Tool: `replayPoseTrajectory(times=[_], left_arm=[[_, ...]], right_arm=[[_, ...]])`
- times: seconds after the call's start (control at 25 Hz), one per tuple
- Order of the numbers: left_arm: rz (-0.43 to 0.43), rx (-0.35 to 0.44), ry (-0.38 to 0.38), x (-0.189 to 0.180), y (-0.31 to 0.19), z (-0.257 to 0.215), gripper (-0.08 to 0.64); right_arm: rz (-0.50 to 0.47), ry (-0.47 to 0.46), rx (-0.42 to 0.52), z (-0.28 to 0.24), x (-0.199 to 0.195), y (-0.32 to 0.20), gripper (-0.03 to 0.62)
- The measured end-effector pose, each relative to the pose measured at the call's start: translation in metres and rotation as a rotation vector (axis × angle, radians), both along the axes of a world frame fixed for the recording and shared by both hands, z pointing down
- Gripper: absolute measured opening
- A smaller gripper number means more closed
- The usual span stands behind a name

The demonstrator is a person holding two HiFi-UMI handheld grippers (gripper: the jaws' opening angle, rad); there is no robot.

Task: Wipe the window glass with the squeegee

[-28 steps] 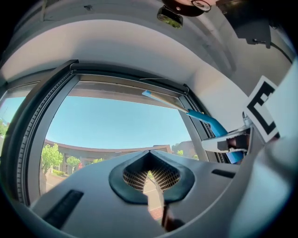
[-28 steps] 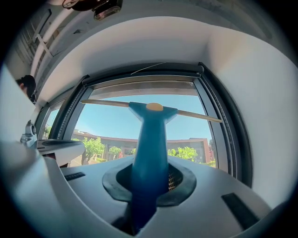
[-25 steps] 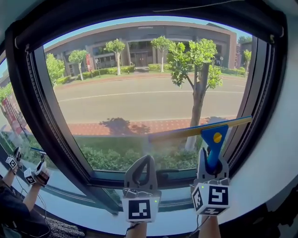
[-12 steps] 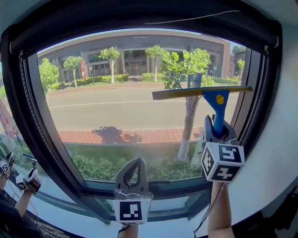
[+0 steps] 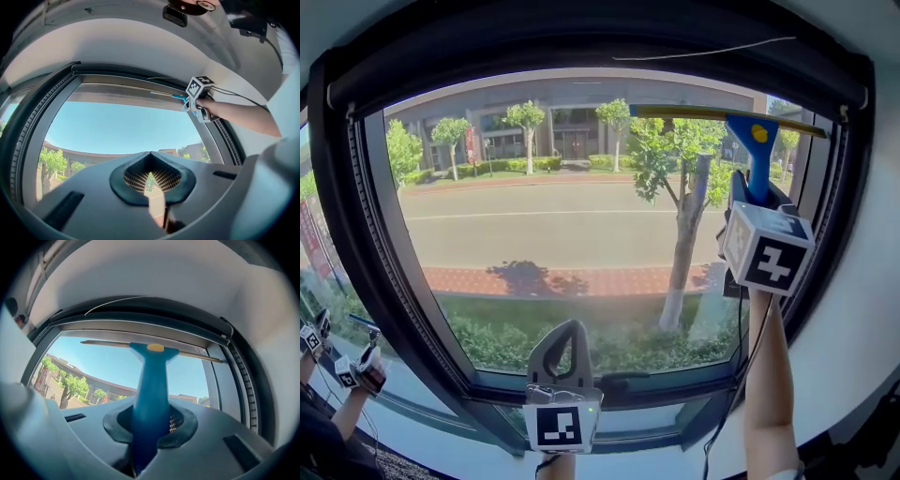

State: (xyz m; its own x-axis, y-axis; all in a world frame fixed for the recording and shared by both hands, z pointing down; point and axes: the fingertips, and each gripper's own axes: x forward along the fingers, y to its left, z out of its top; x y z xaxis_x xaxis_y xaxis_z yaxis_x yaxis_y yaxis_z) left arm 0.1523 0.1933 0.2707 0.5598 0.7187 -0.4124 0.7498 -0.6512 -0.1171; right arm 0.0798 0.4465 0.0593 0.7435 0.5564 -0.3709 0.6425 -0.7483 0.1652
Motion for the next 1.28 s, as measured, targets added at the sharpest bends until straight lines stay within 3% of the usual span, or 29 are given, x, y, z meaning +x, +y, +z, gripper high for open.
replayPoseTrajectory(times=[0.56, 1.28], left_arm=[[0.004, 0.004, -0.011, 0.006, -0.008, 0.006, -0.008], [-0.004, 0.02, 0.001, 0.005, -0.013, 0.002, -0.009]], right_arm=[[0.02, -0.084, 0.059, 0.003, 0.015, 0.008, 0.072], [0.052, -0.116, 0.067, 0.024, 0.017, 0.006, 0.072]])
